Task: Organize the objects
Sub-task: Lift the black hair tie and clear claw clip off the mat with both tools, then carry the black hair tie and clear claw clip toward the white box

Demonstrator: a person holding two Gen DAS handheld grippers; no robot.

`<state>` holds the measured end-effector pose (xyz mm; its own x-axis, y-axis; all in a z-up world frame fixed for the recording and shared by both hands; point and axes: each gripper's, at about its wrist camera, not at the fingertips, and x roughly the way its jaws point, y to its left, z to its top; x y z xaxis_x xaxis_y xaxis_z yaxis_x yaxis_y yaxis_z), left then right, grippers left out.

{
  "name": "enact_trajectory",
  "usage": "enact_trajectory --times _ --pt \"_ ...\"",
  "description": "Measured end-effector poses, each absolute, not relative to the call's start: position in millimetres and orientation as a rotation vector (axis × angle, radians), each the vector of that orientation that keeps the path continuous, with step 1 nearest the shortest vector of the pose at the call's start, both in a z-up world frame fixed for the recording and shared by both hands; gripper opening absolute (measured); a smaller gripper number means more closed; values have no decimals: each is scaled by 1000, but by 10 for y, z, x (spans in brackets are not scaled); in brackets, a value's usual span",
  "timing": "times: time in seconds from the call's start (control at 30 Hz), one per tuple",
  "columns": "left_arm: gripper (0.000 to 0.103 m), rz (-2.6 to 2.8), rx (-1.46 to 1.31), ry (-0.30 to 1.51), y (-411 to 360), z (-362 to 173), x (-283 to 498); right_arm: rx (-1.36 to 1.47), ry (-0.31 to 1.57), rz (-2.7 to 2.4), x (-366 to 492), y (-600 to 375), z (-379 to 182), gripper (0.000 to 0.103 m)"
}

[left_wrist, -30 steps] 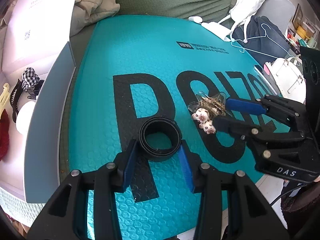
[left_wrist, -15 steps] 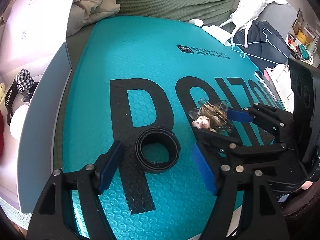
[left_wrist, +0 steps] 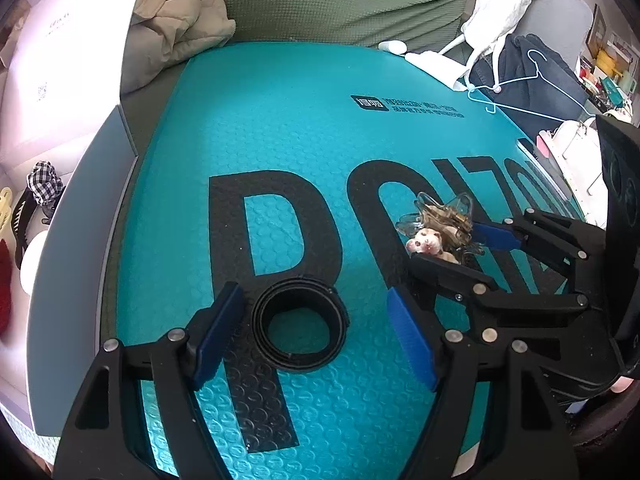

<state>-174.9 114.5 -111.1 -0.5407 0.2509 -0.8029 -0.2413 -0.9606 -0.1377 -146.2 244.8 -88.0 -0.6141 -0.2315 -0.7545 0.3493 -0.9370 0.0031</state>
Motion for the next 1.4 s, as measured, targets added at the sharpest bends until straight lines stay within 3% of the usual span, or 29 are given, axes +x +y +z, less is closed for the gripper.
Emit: enact_trajectory --times 0.07,0.2,0.3,0.43,1.4 --pt "71 2547 -1317 9 1182 -1116 -1747 1165 210 -2564 -1451 2472 -884 45" --pt "49 2559 -1302 12 1194 -1113 -1741 1174 192 -2572 -1424 2518 -881 45" --pt "38 2561 -1297 -35 1139 -1109 -1747 1178 183 -2582 -1397 2547 -876 45" --pt "38 2499 -1258 -104 1099 -1078 -1725 1214 150 -2578 -1377 2587 -844 45" --pt "38 2583 -1251 -108 818 -604 -1298 1157 72 -2562 -929 2518 -412 44"
